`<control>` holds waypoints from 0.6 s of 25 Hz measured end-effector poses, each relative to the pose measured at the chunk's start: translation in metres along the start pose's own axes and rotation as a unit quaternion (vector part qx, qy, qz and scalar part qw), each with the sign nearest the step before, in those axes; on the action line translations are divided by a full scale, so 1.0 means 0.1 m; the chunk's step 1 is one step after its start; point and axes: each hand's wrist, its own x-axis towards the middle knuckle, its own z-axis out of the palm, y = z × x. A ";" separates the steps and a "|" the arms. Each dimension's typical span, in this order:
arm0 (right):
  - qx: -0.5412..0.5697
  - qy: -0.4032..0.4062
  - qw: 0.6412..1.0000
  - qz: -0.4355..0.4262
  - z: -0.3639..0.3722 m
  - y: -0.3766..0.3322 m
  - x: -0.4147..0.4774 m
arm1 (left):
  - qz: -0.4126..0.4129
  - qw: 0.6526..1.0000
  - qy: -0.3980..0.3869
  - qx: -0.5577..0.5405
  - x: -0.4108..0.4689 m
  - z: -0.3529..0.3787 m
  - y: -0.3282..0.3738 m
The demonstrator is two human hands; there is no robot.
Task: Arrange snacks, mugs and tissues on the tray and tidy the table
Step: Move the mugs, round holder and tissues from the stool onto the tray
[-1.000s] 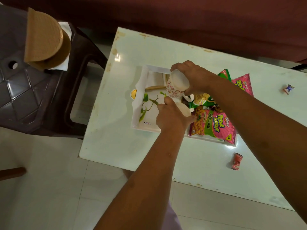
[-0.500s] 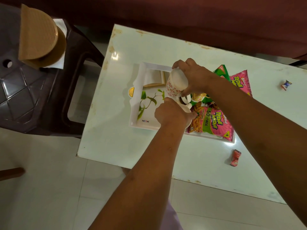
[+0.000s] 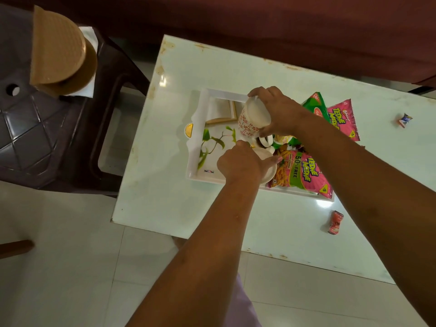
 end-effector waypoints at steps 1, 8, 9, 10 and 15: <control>0.017 0.002 1.000 0.015 0.00 -0.03 0.00 | 0.011 1.000 0.022 -0.004 0.00 -0.02 -0.06; 0.171 0.145 0.973 0.047 -0.09 -0.80 0.15 | -0.017 0.964 0.174 -0.200 0.34 -0.70 -0.86; 0.205 0.152 0.966 0.051 -0.11 -0.95 0.21 | -0.028 0.947 0.200 -0.251 0.39 -0.86 -1.03; 0.240 0.153 0.957 0.054 -0.12 -1.12 0.27 | -0.039 0.925 0.230 -0.300 0.44 -1.02 -1.22; 0.342 0.139 0.929 -0.006 -0.18 -2.19 0.70 | -0.073 0.808 0.429 -0.397 0.53 -1.87 -2.29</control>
